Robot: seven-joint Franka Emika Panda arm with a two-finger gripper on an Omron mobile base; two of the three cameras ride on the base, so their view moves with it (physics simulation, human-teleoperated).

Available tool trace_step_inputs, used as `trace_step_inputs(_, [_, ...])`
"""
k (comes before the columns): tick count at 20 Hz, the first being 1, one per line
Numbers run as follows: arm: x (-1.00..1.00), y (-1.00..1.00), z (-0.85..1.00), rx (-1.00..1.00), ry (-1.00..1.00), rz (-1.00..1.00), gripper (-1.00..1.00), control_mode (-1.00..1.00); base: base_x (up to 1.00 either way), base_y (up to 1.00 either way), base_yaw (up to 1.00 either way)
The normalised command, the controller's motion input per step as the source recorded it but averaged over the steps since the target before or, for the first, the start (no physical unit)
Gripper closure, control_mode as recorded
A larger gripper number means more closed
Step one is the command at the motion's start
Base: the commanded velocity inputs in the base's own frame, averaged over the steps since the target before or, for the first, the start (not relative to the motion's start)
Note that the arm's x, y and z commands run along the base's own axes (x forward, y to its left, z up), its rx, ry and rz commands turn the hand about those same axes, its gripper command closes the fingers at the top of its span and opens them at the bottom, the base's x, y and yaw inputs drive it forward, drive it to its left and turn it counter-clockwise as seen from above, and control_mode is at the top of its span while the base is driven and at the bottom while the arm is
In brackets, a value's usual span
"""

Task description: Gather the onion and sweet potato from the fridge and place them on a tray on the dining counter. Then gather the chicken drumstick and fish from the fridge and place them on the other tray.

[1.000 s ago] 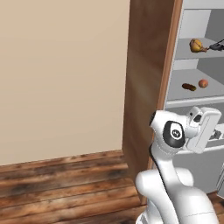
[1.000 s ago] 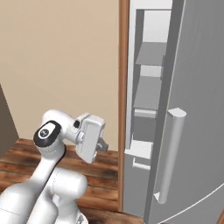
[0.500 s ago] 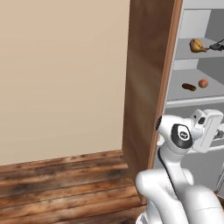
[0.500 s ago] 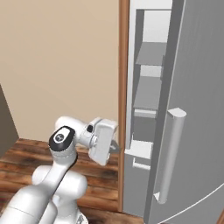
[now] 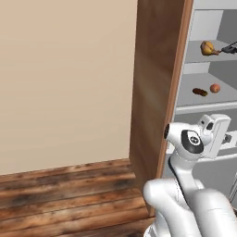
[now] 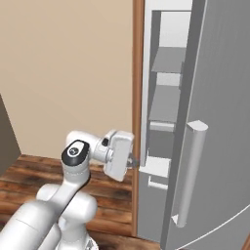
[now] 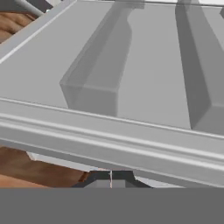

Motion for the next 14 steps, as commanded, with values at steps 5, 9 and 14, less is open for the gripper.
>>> trace_step_inputs(5, [0.31, -0.27, -0.16, 0.0, 0.0, 0.0, 1.0, -1.0, 0.0, 0.0, 0.0])
trace_step_inputs(9, [0.42, -0.23, -0.23, 0.0, 0.0, 0.0, 1.0, -1.0, 0.0, 0.0, 0.0])
trace_step_inputs(14, [0.36, -0.22, -0.25, 0.0, 0.0, 0.0, 1.0, -1.0, 0.0, 0.0, 0.0])
